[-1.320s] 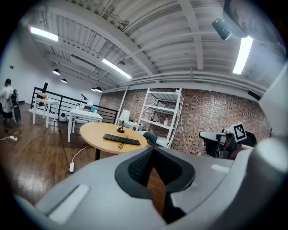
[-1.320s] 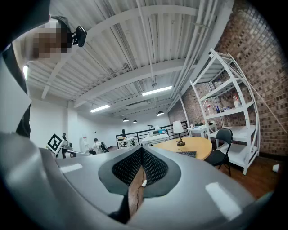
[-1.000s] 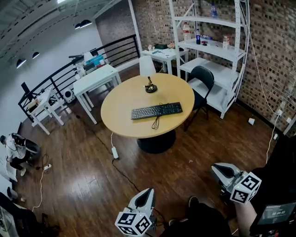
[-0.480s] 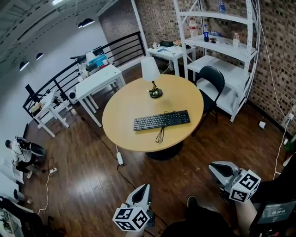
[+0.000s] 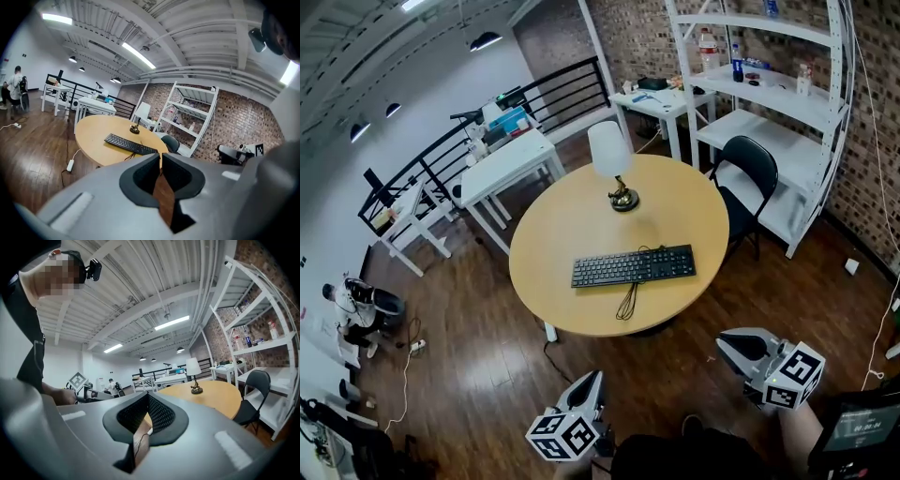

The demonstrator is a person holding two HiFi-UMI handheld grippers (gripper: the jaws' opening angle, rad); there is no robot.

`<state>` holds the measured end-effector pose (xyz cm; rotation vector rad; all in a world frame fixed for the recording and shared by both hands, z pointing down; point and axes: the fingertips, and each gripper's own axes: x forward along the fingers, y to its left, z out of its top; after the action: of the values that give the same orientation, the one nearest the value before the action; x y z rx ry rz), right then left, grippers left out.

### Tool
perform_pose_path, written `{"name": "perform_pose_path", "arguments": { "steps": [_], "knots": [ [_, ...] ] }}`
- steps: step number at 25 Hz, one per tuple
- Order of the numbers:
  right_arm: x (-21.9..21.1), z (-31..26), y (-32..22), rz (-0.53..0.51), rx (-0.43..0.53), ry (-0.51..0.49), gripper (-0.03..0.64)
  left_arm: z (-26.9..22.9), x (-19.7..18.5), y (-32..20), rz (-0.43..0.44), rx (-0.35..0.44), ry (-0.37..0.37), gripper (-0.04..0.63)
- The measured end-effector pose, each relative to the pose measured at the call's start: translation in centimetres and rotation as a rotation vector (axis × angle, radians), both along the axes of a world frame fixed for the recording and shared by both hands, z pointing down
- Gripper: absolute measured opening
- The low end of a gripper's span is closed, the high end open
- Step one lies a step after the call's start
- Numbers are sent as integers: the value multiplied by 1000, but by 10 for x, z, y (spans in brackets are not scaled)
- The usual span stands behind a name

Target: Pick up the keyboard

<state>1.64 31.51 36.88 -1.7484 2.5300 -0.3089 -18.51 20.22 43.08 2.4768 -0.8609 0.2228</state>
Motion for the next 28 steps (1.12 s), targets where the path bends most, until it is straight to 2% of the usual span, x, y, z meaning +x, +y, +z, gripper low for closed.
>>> {"name": "perform_pose_path", "arguments": {
  "steps": [4, 7, 8, 12, 20, 28],
  "knots": [
    [18, 9, -31, -19, -17, -17, 0, 19, 19, -18, 31, -80, 3, 142],
    [27, 15, -59, -19, -30, -24, 0, 34, 35, -36, 78, -135, 5, 219],
    [28, 16, -69, -20, -35, -21, 0, 38, 38, -44, 84, -136, -6, 242],
    [41, 17, -117, -8, -50, 0, 0, 45, 45, -97, 46, -66, -83, 255],
    [55, 6, -220, 11, -44, 41, 0, 36, 59, -201, 58, -20, -70, 264],
    [68, 5, -303, 26, -54, 59, 0, 40, 60, -266, 69, -38, -57, 264]
  ]
}}
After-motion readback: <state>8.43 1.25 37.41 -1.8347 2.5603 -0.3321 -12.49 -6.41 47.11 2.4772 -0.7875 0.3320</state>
